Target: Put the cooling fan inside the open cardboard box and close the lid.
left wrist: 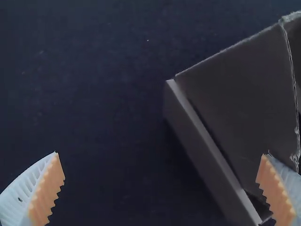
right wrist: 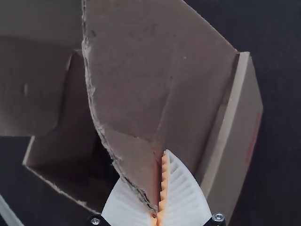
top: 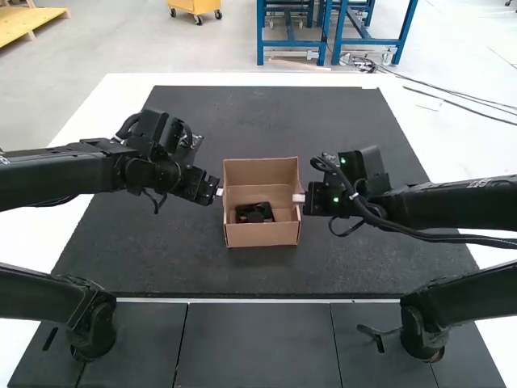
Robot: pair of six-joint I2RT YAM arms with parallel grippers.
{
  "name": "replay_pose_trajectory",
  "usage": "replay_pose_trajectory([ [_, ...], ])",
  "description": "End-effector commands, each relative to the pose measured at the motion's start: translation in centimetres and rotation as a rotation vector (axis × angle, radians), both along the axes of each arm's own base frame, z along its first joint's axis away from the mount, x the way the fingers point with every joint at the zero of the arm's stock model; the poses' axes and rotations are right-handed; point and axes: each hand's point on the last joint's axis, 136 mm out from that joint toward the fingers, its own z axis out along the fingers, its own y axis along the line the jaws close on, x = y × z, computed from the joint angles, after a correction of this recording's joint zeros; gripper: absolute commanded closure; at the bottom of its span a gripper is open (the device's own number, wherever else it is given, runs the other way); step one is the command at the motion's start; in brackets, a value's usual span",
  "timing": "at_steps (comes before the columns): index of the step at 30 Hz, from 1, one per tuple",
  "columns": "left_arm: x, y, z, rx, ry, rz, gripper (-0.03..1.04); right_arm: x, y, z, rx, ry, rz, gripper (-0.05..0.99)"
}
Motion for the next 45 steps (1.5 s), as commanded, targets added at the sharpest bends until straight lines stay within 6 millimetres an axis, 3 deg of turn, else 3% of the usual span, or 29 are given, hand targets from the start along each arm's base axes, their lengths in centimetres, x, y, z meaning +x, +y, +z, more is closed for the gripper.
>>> replay_pose_trajectory([
  [1, -0.4, -0.7, 0.8, -0.029, -0.013, -0.031, 0.04, -1.4, 0.7, -0.4, 0.017, 0.030, 0.049, 0.96],
  [11, -1.9, -0.2, -0.9, 0.018, 0.051, -0.065, 0.04, -1.2, 0.1, -0.8, -0.030, -0.009, 0.044, 0.96],
  [40, -2.6, 0.9, 0.5, 0.026, 0.015, -0.057, 0.04, -1.3, -0.6, -1.5, -0.098, -0.051, 0.054, 0.95],
  [41, -2.5, 0.9, 0.6, 0.027, 0.011, -0.054, 0.04, -1.1, -0.5, -1.4, -0.096, -0.054, 0.052, 0.90],
  [45, -2.5, 1.0, 0.9, 0.024, 0.000, -0.051, 0.04, -0.3, -0.1, 0.2, -0.064, -0.070, 0.033, 0.51],
])
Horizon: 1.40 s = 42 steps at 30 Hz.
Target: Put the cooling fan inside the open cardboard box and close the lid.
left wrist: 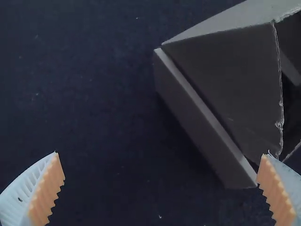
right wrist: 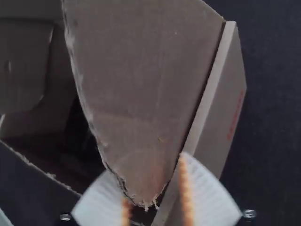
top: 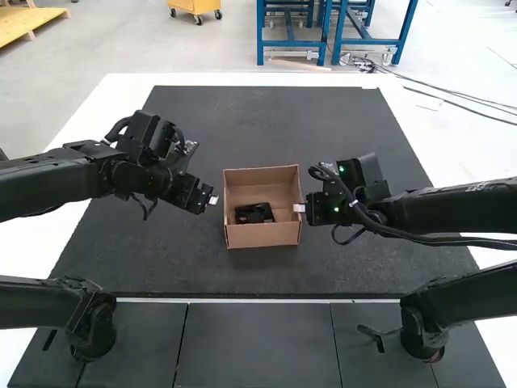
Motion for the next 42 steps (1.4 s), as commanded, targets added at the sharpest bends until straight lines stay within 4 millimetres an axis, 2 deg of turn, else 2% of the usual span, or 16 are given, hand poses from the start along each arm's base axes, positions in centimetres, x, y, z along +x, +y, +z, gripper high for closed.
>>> replay_pose_trajectory([
  [1, 0.1, 0.2, 0.8, -0.003, -0.029, -0.003, 0.04, 0.8, 0.8, 2.5, 0.046, -0.044, -0.005, 0.40],
  [3, 0.2, 0.2, 0.9, -0.003, -0.034, 0.002, 0.04, 1.1, 1.0, 3.3, 0.052, -0.049, -0.005, 0.22],
  [7, 0.4, 0.4, 1.3, 0.000, -0.049, 0.011, 0.04, 1.8, 1.3, 4.8, 0.061, -0.059, -0.009, 0.09],
  [11, 1.3, 0.8, 2.2, 0.002, -0.087, 0.039, 0.04, 2.7, 0.9, 6.3, 0.058, -0.100, -0.024, 0.07],
  [15, 2.9, 2.0, 3.8, 0.019, -0.150, 0.111, 0.04, 3.2, 0.1, 8.1, 0.011, -0.198, -0.028, 0.07],
  [19, 4.9, 3.7, 5.6, 0.039, -0.213, 0.196, 0.04, 3.0, -0.8, 9.1, -0.063, -0.249, -0.015, 0.06],
  [22, 6.2, 4.0, 7.2, 0.035, -0.254, 0.227, 0.04, 2.6, -1.6, 9.8, -0.106, -0.246, -0.008, 0.06],
  [29, 8.8, 2.9, 9.5, 0.015, -0.292, 0.230, 0.04, 0.9, -3.3, 11.9, -0.164, -0.207, 0.001, 0.04],
  [33, 10.0, 1.8, 10.1, 0.011, -0.296, 0.212, 0.04, -0.2, -3.9, 13.3, -0.184, -0.183, 0.010, 0.04],
  [42, 10.8, -2.6, 10.5, -0.014, -0.286, 0.106, 0.04, -0.9, -4.5, 15.4, -0.198, -0.160, 0.009, 0.04],
])
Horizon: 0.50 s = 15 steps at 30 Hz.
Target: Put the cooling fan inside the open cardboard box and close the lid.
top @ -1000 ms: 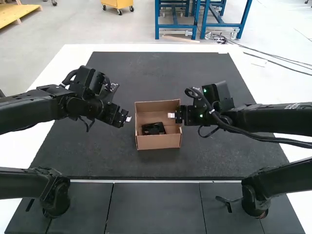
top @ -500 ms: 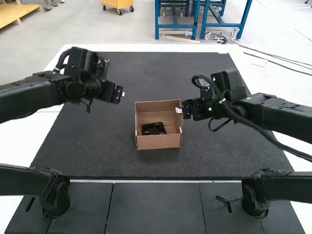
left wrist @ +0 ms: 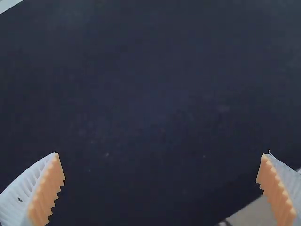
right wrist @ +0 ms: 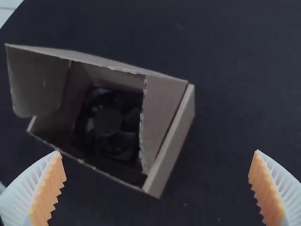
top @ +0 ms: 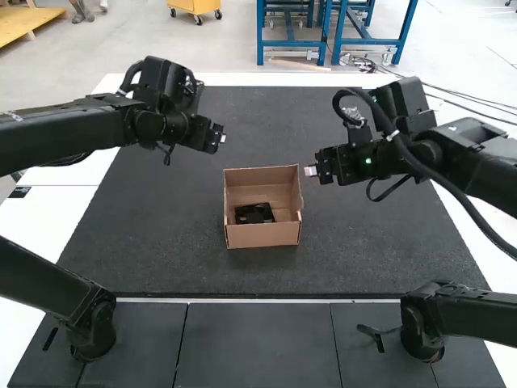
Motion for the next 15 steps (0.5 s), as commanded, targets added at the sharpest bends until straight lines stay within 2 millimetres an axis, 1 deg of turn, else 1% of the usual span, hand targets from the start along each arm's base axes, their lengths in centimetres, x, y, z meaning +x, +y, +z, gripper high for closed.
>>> replay_pose_trajectory([
  [1, 0.2, -2.2, 1.9, -0.018, -0.035, -0.062, 0.04, 0.4, -0.4, 1.9, 0.012, -0.043, -0.014, 0.04],
  [5, -0.3, -4.0, 1.4, -0.019, -0.010, -0.114, 0.04, 0.3, -0.4, 2.0, 0.014, -0.038, -0.017, 0.04],
  [11, -1.4, -5.7, 0.3, -0.001, 0.028, -0.165, 0.04, 0.5, -0.8, 3.3, 0.026, -0.041, -0.030, 0.04],
  [15, -2.5, -6.9, -1.0, 0.009, 0.077, -0.212, 0.04, 0.2, -0.8, 3.7, 0.032, -0.032, -0.020, 0.04],
])
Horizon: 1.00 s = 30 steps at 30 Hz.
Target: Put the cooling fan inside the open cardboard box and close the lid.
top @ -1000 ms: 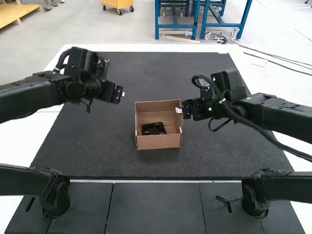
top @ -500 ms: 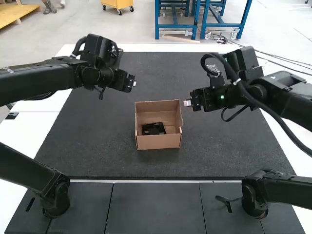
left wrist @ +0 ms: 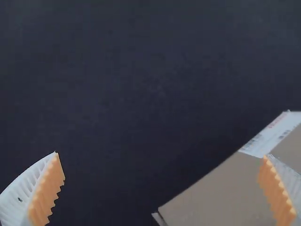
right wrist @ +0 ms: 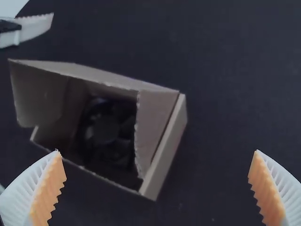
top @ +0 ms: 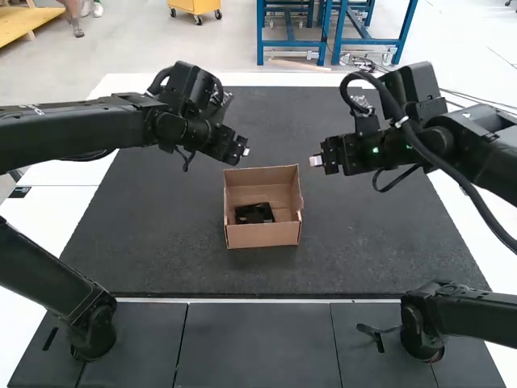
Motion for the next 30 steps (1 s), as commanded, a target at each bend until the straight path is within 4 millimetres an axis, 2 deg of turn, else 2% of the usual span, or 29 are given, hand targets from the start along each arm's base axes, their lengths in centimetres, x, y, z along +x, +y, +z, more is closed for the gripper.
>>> replay_pose_trajectory([
  [1, -0.4, -1.6, 0.4, -0.008, 0.007, -0.056, 0.04, -0.2, 0.0, 1.5, 0.025, -0.018, 0.009, 0.04],
  [9, -1.9, -1.9, -2.5, 0.019, 0.111, -0.085, 0.04, -0.7, 0.1, 1.1, 0.018, 0.007, 0.022, 0.04],
  [15, -3.9, -2.1, -4.5, 0.033, 0.180, -0.102, 0.04, -0.8, 0.1, 1.2, 0.017, 0.008, 0.024, 0.04],
  [30, -6.2, -1.3, -7.8, 0.054, 0.253, -0.111, 0.04, -0.9, 0.1, 0.5, 0.013, 0.023, 0.027, 0.04],
])
